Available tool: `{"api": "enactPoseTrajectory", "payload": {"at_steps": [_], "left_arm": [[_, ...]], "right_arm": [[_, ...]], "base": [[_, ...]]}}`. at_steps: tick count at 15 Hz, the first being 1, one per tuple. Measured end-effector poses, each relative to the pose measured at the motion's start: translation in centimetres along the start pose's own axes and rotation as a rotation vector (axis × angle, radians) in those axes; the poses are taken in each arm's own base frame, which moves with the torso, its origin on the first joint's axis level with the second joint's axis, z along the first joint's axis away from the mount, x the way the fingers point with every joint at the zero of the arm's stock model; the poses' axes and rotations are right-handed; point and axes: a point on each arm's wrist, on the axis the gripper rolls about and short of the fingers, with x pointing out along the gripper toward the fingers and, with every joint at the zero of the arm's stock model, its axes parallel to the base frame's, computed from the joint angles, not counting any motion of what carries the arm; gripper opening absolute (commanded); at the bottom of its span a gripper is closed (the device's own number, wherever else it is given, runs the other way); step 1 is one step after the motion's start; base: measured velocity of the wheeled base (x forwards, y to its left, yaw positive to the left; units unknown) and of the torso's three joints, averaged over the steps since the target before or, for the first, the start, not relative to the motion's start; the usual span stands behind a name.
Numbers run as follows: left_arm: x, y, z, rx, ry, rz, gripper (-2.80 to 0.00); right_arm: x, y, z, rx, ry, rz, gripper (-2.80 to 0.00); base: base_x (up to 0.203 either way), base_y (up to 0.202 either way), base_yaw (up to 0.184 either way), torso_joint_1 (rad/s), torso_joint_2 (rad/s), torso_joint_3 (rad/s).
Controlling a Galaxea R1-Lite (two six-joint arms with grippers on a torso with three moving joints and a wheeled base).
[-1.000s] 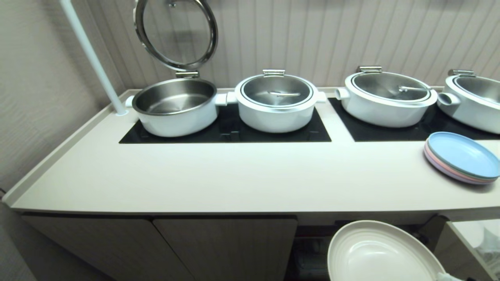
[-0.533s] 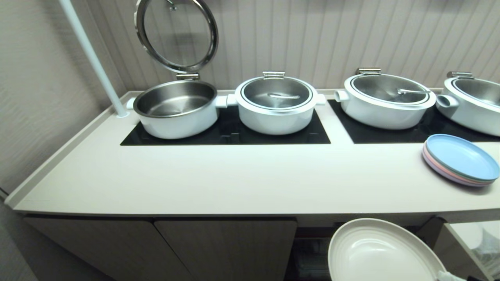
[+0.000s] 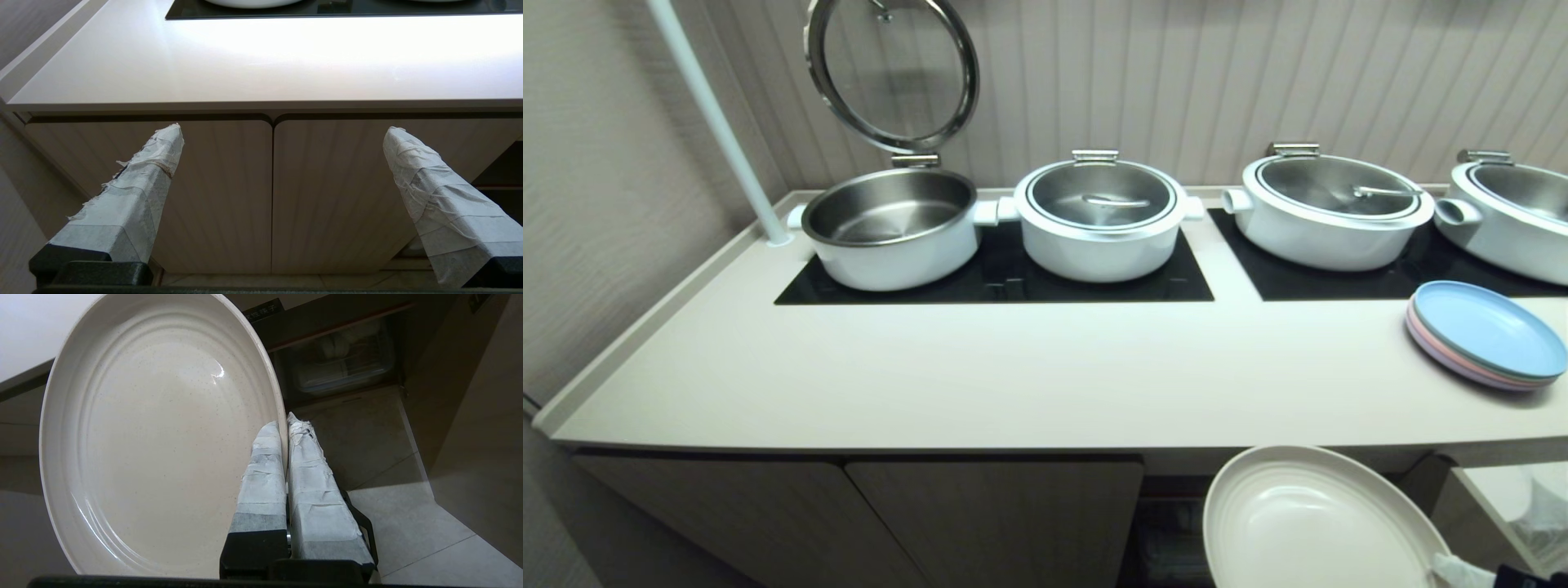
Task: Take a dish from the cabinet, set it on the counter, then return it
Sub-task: Place it on the table
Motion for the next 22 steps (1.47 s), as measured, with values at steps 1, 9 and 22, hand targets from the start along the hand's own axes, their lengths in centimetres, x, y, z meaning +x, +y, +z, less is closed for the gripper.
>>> {"api": "enactPoseTrajectory", "payload": {"at_steps": [1,9,22], "left_arm": [[0.0,0.0,0.0,0.000,0.000,0.000,0.00],[0.0,0.0,0.0,0.000,0.000,0.001,0.00],[0.0,0.0,0.0,0.000,0.000,0.000,0.00]], "right_arm": [[0.0,0.1,0.0,-0.002,0.001,0.003,-2.80],[0.3,1.3,1.5,0.001,-0.014,0.026,-2.80],[2.2,3.8,4.2,0.006,-0.013,0.024,-2.80]], "base": [[0.000,0.000,0.000,0.000,0.00,0.000],[0.000,0.000,0.000,0.000,0.00,0.000],[0.000,0.000,0.000,0.000,0.00,0.000]]}}
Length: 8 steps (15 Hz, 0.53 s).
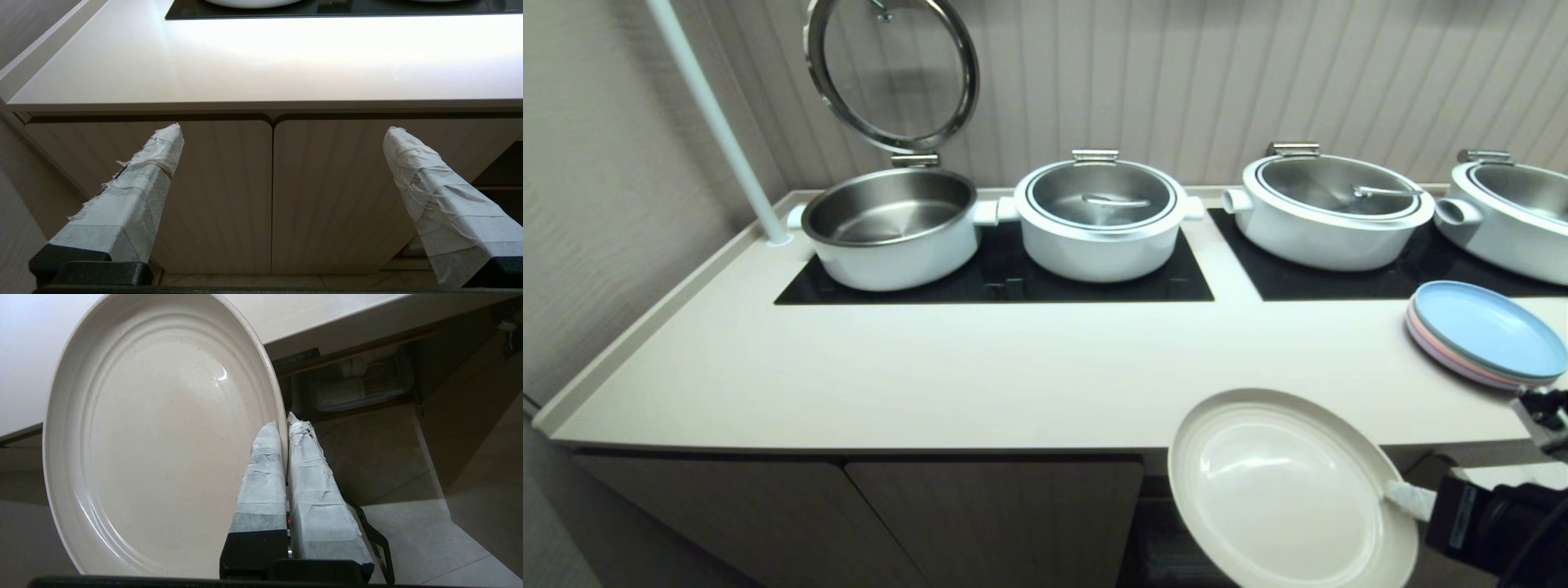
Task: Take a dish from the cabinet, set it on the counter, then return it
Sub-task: Place it on the table
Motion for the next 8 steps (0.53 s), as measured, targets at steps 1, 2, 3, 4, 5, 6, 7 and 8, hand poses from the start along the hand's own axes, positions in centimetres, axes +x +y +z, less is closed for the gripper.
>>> {"api": "enactPoseTrajectory", "payload": {"at_steps": [1,2,3,4,5,6,7,8], "left_arm": [[0.0,0.0,0.0,0.000,0.000,0.000,0.00],[0.0,0.0,0.0,0.000,0.000,0.001,0.00],[0.0,0.0,0.0,0.000,0.000,0.000,0.00],[0.0,0.0,0.0,0.000,0.000,0.001,0.00],[0.0,0.0,0.0,0.000,0.000,0.000,0.00],[0.0,0.0,0.0,0.000,0.000,0.001,0.00],[0.0,0.0,0.0,0.000,0.000,0.000,0.00],[0.0,0.0,0.0,0.000,0.000,0.000,0.00]], "right_arm": [[0.3,0.3,0.3,0.001,-0.001,-0.001,-2.80],[0.5,0.5,0.5,0.002,-0.002,-0.003,-2.80],[0.8,0.6,0.8,0.003,-0.001,-0.009,-2.80],[1.1,0.7,1.1,0.007,0.003,-0.023,-2.80],[1.4,0.7,1.5,0.014,0.007,-0.043,-2.80],[1.7,0.8,2.0,0.027,0.007,-0.062,-2.80],[2.1,0.9,2.7,0.049,0.006,-0.082,-2.80],[2.4,1.1,3.4,0.079,0.000,-0.096,-2.80]], "base": [[0.000,0.000,0.000,0.000,0.00,0.000],[0.000,0.000,0.000,0.000,0.00,0.000],[0.000,0.000,0.000,0.000,0.00,0.000],[0.000,0.000,0.000,0.000,0.00,0.000],[0.000,0.000,0.000,0.000,0.00,0.000],[0.000,0.000,0.000,0.000,0.00,0.000],[0.000,0.000,0.000,0.000,0.00,0.000],[0.000,0.000,0.000,0.000,0.00,0.000]]}}
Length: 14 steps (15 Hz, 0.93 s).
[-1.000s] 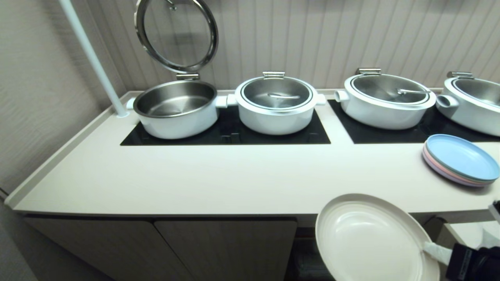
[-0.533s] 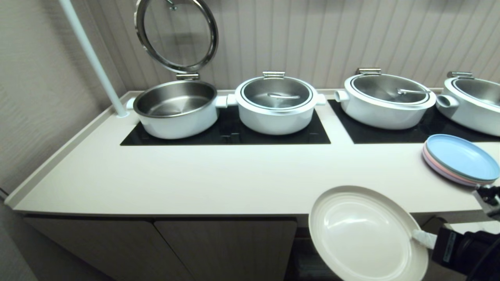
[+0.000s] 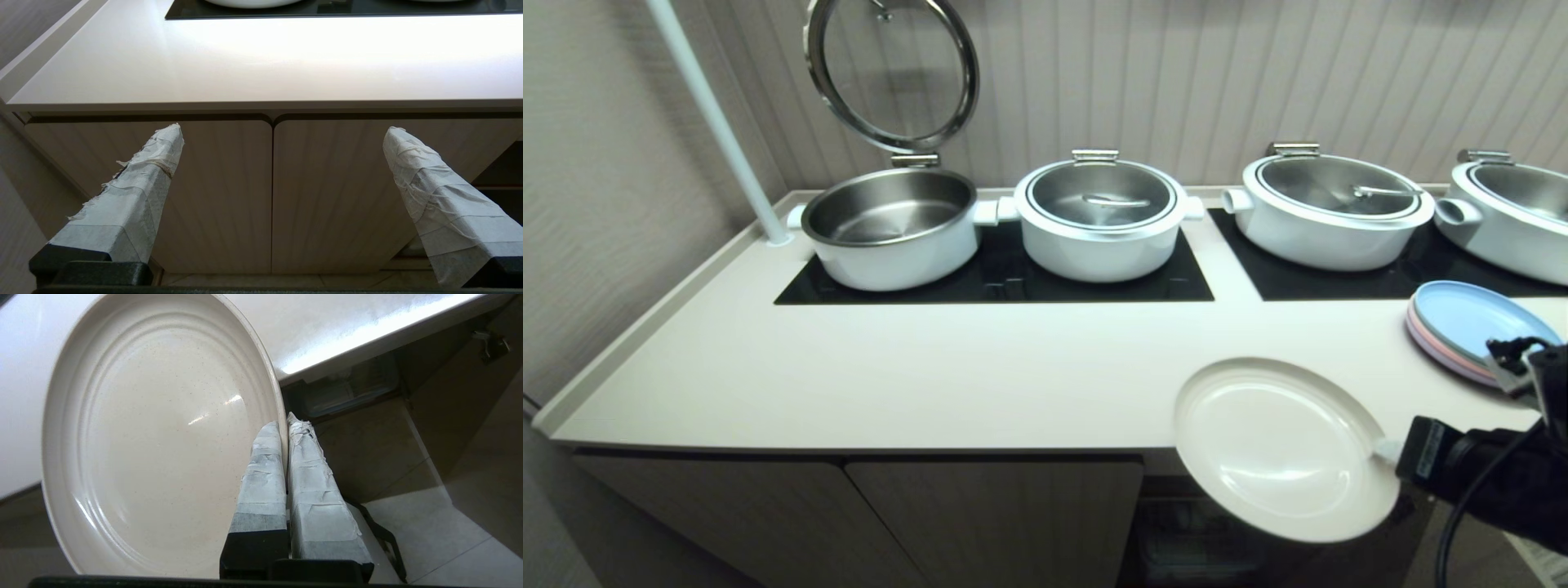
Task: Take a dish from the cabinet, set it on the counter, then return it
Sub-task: Place it on the table
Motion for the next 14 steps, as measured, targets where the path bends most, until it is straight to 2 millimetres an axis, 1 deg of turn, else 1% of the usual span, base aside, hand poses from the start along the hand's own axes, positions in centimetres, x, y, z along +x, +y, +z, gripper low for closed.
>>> {"api": "enactPoseTrajectory", "payload": {"at_steps": [3,7,14], "left_arm": [[0.0,0.0,0.0,0.000,0.000,0.000,0.00],[0.0,0.0,0.0,0.000,0.000,0.000,0.00],[0.0,0.0,0.0,0.000,0.000,0.000,0.00]], "right_arm": [[1.4,0.6,2.0,0.073,-0.001,-0.054,-2.80],[3.8,1.3,4.3,0.114,-0.022,-0.088,-2.80],[7.9,2.7,6.0,0.118,-0.012,-0.103,-2.80]], "base": [[0.000,0.000,0.000,0.000,0.00,0.000],[0.000,0.000,0.000,0.000,0.00,0.000],[0.000,0.000,0.000,0.000,0.00,0.000]]}}
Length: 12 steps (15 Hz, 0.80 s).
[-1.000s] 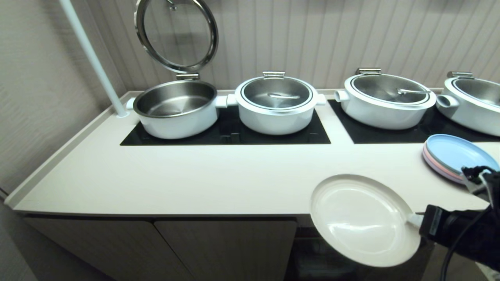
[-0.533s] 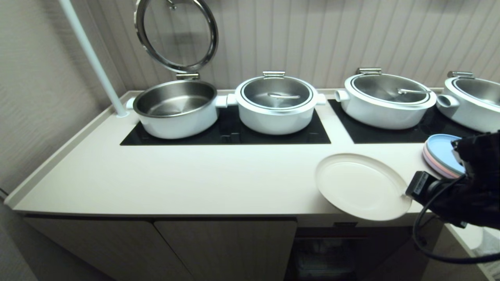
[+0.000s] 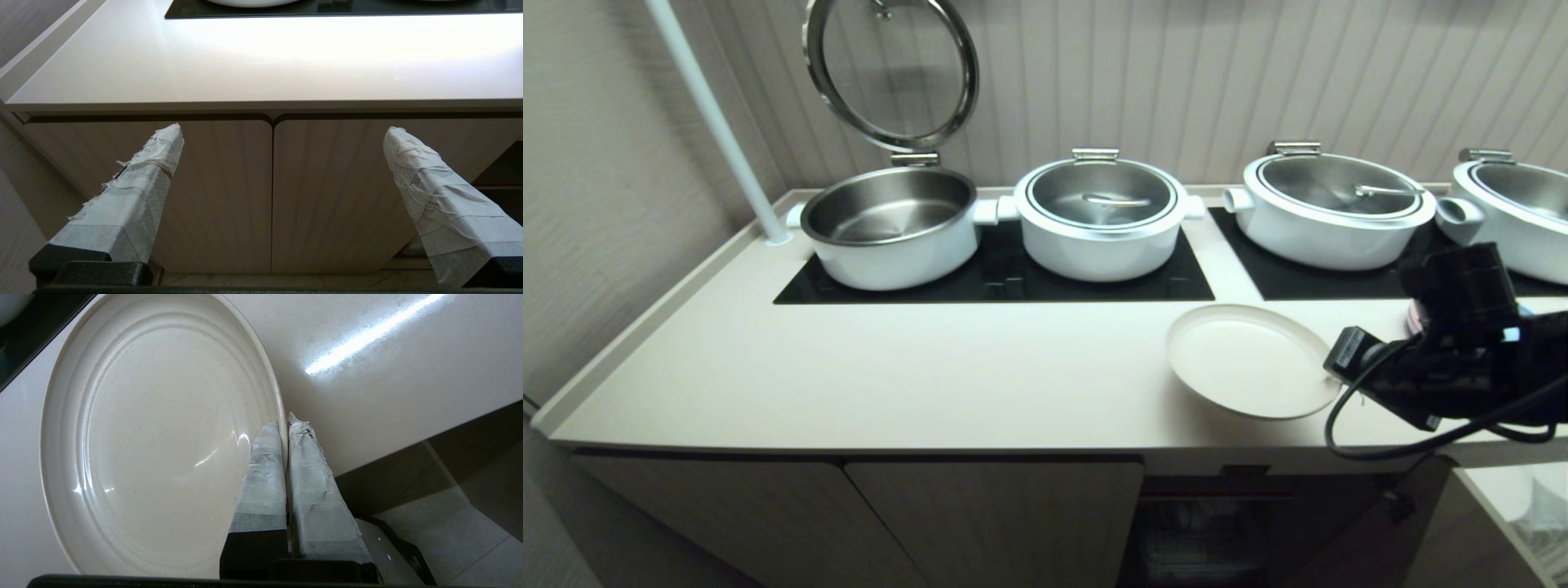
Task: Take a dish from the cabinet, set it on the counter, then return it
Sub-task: Place it on the table
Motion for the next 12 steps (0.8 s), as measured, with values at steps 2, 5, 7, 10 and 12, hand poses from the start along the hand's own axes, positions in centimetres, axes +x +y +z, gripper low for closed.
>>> {"api": "enactPoseTrajectory", "payload": {"at_steps": [2,5,7,10,12], "left_arm": [[0.0,0.0,0.0,0.000,0.000,0.000,0.00],[0.0,0.0,0.0,0.000,0.000,0.001,0.00],[0.0,0.0,0.0,0.000,0.000,0.001,0.00],[0.0,0.0,0.0,0.000,0.000,0.001,0.00],[0.0,0.0,0.0,0.000,0.000,0.001,0.00]], "right_arm": [[1.5,0.5,0.1,0.003,0.011,-0.011,-2.80],[3.7,1.3,0.4,0.052,0.019,-0.022,-2.80],[5.0,1.8,0.5,0.076,0.026,-0.027,-2.80],[6.4,2.1,0.2,0.082,0.043,-0.037,-2.80],[7.1,2.1,-0.2,0.077,0.057,-0.048,-2.80]], "base": [[0.000,0.000,0.000,0.000,0.00,0.000],[0.000,0.000,0.000,0.000,0.00,0.000],[0.000,0.000,0.000,0.000,0.00,0.000],[0.000,0.000,0.000,0.000,0.00,0.000],[0.000,0.000,0.000,0.000,0.00,0.000]]}}
